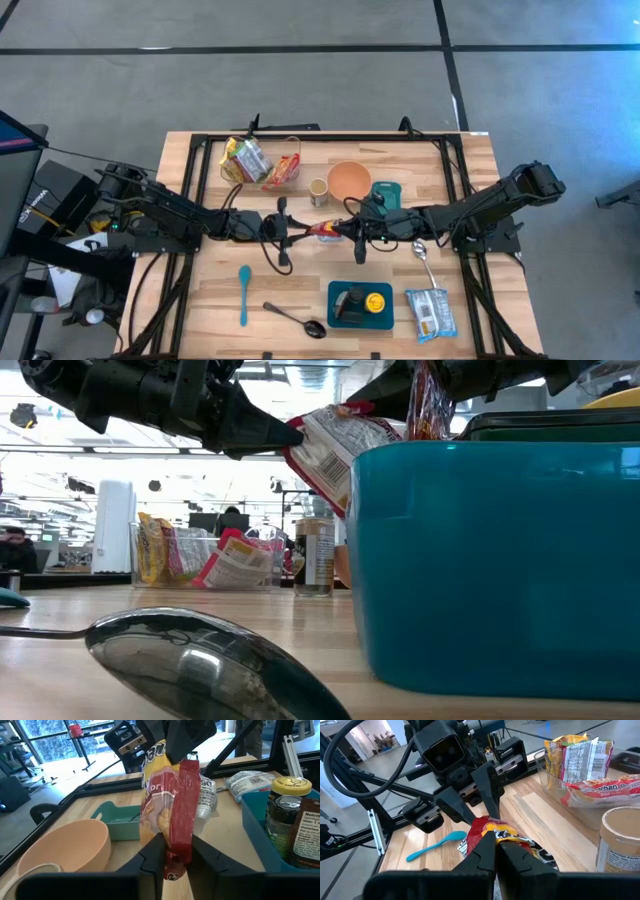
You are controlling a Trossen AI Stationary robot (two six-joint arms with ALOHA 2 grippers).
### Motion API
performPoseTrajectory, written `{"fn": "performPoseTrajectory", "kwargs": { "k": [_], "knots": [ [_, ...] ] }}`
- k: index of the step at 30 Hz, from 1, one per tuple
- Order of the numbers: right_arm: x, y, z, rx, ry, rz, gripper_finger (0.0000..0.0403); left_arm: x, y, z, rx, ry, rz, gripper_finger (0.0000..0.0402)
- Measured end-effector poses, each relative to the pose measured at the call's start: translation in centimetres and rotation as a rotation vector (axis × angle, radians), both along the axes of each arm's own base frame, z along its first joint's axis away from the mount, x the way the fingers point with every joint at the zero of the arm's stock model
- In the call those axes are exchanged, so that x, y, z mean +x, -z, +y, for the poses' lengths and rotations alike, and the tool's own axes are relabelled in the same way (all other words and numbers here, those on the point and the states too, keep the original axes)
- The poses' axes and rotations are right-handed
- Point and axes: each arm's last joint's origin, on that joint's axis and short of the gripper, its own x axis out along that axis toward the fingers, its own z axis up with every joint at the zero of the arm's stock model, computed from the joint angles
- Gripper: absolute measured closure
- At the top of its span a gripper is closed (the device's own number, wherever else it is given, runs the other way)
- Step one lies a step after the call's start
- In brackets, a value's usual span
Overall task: Pick & Place Food Item
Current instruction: Put the red noodle pack into the transparent bin
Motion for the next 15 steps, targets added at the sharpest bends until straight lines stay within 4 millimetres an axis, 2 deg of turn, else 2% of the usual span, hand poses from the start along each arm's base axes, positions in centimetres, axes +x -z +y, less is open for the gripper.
{"fn": "performPoseTrajectory", "kwargs": {
  "k": [9, 15],
  "knots": [
    [-0.02, 0.09, -0.01, 0.0, 0.0, 0.009, 0.0403, 0.0, 0.01, 0.0, 0.0, 0.0, 0.001, 0.0388],
    [-0.07, 0.24, -0.02, 0.004, 0.003, 0.025, 0.0396, 0.0, 0.01, 0.0, 0.0, 0.0, 0.001, 0.0395]
  ]
}}
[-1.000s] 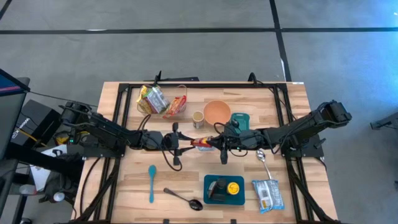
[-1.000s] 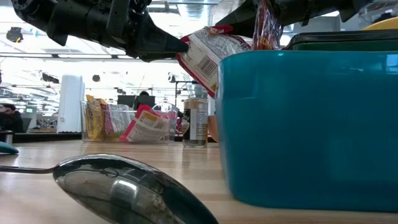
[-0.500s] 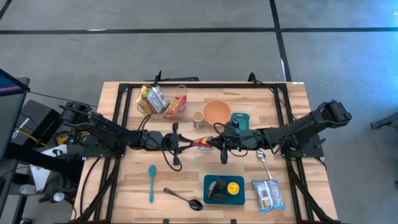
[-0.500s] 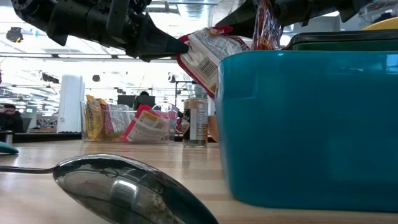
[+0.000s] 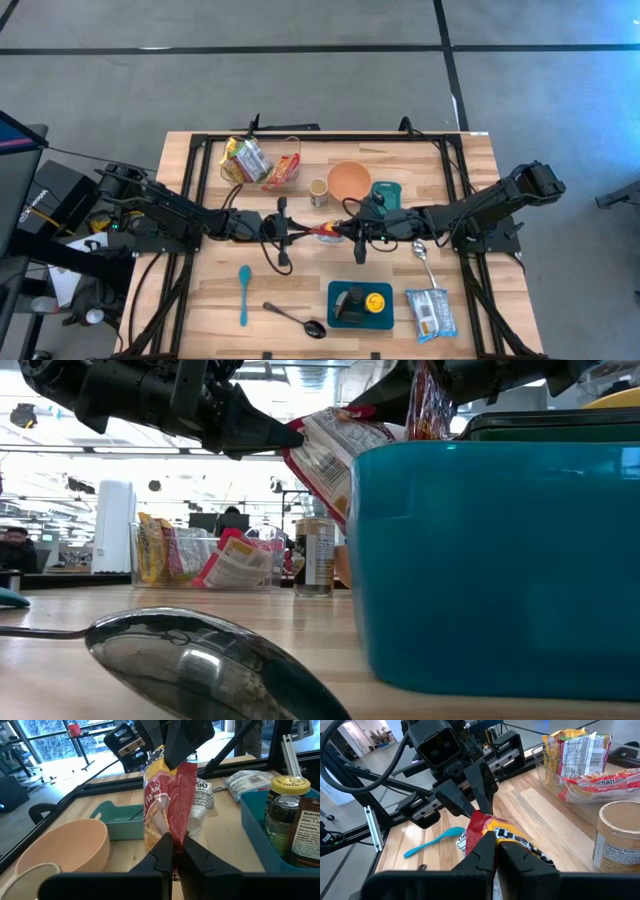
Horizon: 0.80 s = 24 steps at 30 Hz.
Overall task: Pick & Place Food Item
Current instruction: Put the red noodle pack into the transparent bin
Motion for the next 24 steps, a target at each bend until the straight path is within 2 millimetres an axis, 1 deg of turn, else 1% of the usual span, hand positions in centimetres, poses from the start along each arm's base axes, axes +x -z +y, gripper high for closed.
{"fn": "performPoseTrajectory", "kwargs": {
  "k": [3, 8, 12, 15, 24],
  "knots": [
    [0.0, 0.0, 0.0, 0.0, 0.0, 0.0, 0.0379, 0.0, 0.0, 0.0, 0.0, 0.0, 0.0, 0.0393],
    [0.0, 0.0, 0.0, -0.001, 0.0, 0.0, 0.0339, 0.0, 0.0, 0.0, 0.0, 0.0, 0.0, 0.0398],
    [0.0, 0.0, 0.0, -0.035, -0.009, 0.005, 0.0316, 0.0, 0.0, 0.0, 0.0, 0.0, 0.0, 0.0397],
    [0.0, 0.0, 0.0, -0.048, -0.013, 0.007, 0.031, 0.0, 0.0, 0.0, 0.0, 0.0, 0.0, 0.0399],
    [-0.07, 0.22, -0.02, -0.057, -0.014, 0.031, 0.031, 0.0, 0.0, 0.0, 0.0, 0.0, 0.0, 0.04]
  ]
}}
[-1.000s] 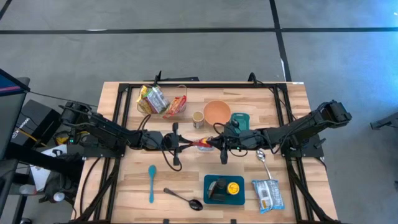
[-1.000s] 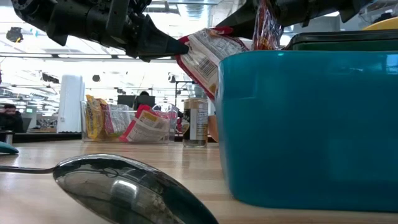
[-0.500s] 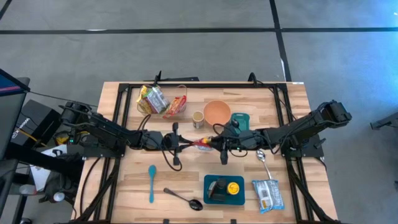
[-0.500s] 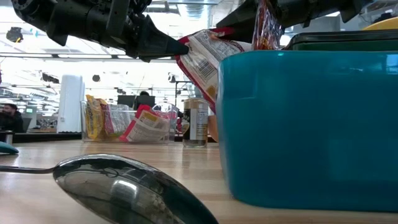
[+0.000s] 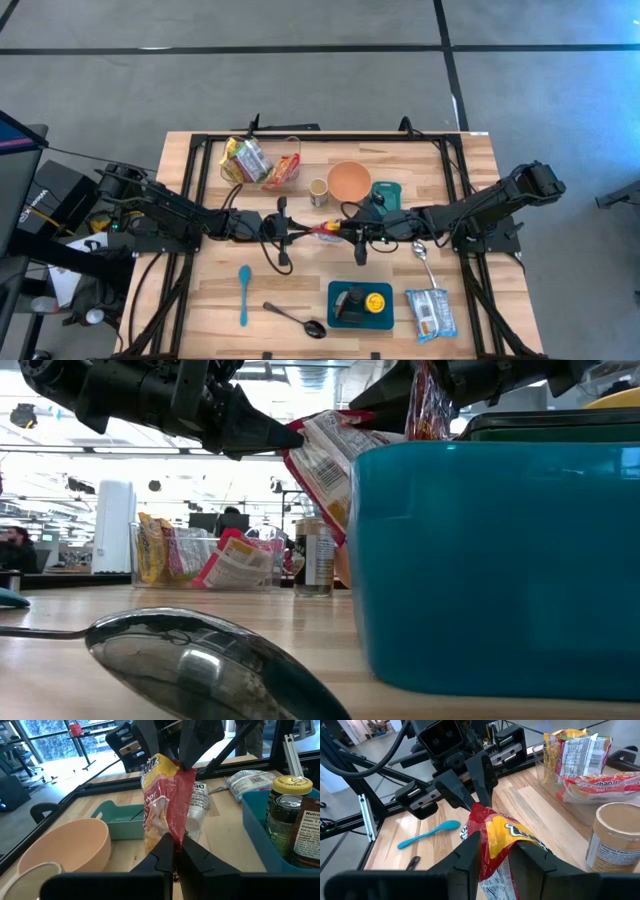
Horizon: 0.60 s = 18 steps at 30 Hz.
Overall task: Pick & Place Food Item
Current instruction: Put the red noodle pack into the transparent bin
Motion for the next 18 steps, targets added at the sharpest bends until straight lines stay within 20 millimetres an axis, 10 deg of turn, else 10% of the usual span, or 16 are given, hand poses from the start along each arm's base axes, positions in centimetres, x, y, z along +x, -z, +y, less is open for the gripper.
{"fn": "performPoseTrajectory", "kwargs": {
  "k": [18],
  "knots": [
    [-2.3, -1.3, 0.5, 0.001, -0.051, 0.081, 0.031, 0.0, 0.0, 0.3, 0.012, -0.104, -0.007, 0.04]
  ]
}}
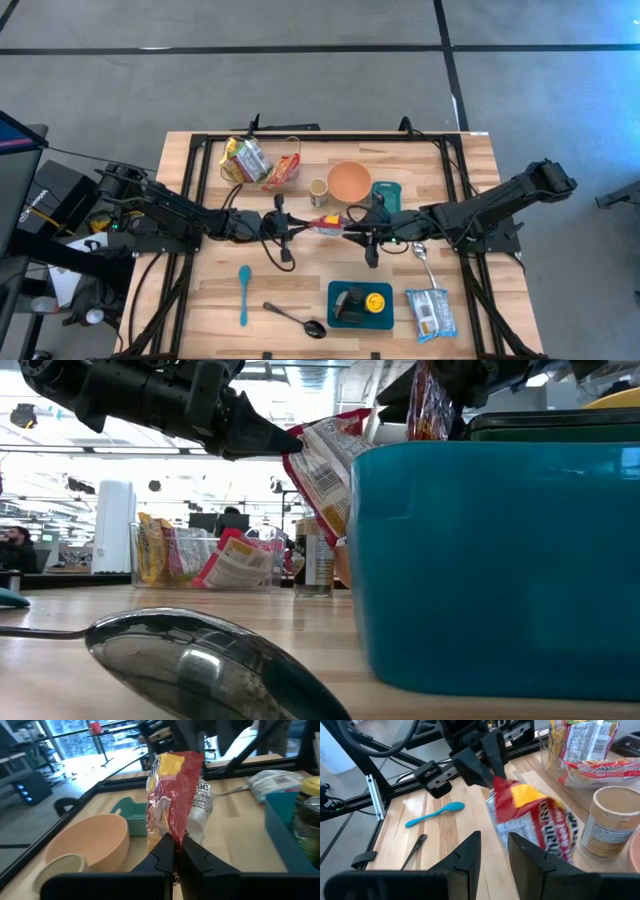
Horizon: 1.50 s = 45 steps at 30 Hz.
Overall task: Pick & Place Food Item
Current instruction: Put the red noodle pack into the transparent bin
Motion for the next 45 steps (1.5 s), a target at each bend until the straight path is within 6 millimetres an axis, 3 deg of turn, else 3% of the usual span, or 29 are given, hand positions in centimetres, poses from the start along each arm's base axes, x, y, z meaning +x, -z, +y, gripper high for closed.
{"fn": "performPoseTrajectory", "kwargs": {
  "k": [9, 19, 32, 45],
  "knots": [
    [-1.1, -1.1, 0.6, 0.004, -0.027, -0.014, 0.031, 0.0, -0.4, 0.2, -0.016, -0.063, -0.049, 0.0399],
    [-1.2, -0.8, 0.5, -0.005, -0.026, 0.009, 0.031, 0.2, -1.8, 0.9, -0.014, -0.106, -0.182, 0.0399],
    [-1.3, -0.8, 0.9, -0.005, -0.039, 0.009, 0.031, 0.4, -2.7, 5.6, 0.031, -0.285, -0.266, 0.0399],
    [-1.3, -0.8, 0.9, -0.006, -0.039, 0.013, 0.031, -0.6, -2.7, 9.7, 0.142, -0.767, -0.201, 0.0399]
  ]
}}
